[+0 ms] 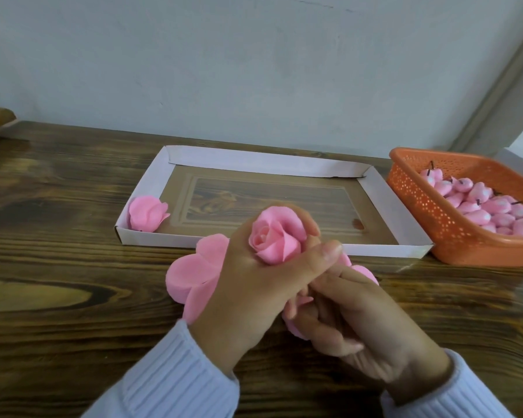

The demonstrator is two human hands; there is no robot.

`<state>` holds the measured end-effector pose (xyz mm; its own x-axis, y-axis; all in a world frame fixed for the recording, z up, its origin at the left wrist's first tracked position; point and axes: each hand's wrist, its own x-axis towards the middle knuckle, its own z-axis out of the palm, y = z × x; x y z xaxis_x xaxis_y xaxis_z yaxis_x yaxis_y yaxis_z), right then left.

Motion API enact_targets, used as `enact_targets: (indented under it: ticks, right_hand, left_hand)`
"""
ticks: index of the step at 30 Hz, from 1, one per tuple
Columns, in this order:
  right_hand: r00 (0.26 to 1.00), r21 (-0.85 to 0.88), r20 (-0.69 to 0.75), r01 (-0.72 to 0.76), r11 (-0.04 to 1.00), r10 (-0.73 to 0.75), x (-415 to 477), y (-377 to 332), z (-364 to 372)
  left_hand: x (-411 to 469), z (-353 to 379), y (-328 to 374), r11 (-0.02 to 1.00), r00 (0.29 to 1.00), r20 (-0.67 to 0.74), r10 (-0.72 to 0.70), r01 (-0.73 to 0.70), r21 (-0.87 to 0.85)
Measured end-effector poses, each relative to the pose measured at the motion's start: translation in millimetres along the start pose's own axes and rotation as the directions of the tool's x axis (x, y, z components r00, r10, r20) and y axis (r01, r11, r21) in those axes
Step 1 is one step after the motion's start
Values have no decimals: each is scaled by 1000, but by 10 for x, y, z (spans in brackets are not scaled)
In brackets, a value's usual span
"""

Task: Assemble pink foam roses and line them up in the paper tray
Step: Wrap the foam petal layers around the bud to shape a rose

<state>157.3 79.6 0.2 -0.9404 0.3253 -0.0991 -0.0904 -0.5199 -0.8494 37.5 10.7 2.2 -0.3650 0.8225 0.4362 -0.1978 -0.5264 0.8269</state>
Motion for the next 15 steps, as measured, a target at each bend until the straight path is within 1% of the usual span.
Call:
enact_targets:
  ticks: [1, 3, 5, 8, 10, 13, 15]
  right_hand:
    - [1000, -1, -8, 3, 1000, -3, 7, -7, 14]
    - [1000, 48, -2, -2, 999, 2, 28, -29, 29]
    - [1000, 105, 19, 1, 994, -3, 54, -51, 49]
    - [999, 141, 18, 24, 990, -27, 104, -14, 57]
    - [999, 169, 7, 43, 985, -45, 127, 33, 43]
    - [998, 164, -3, 70, 984, -70, 145, 56, 27]
    - [997, 92, -42, 75, 993, -72, 147, 63, 25]
  left_hand:
    - [5, 5, 2, 999, 999, 0, 35, -35, -3]
    - [11, 10, -2, 995, 996, -24, 83, -81, 54]
    - [11, 20, -9, 992, 996, -40, 80, -76, 98]
    - [0, 25, -3, 991, 995, -81, 51, -41, 126]
    - [-4, 19, 14, 987, 996, -84, -10, 23, 158]
    - [-22, 36, 69, 960, 977, -31, -209, 211, 182]
    - [-36, 52, 80, 954, 972, -40, -232, 236, 183]
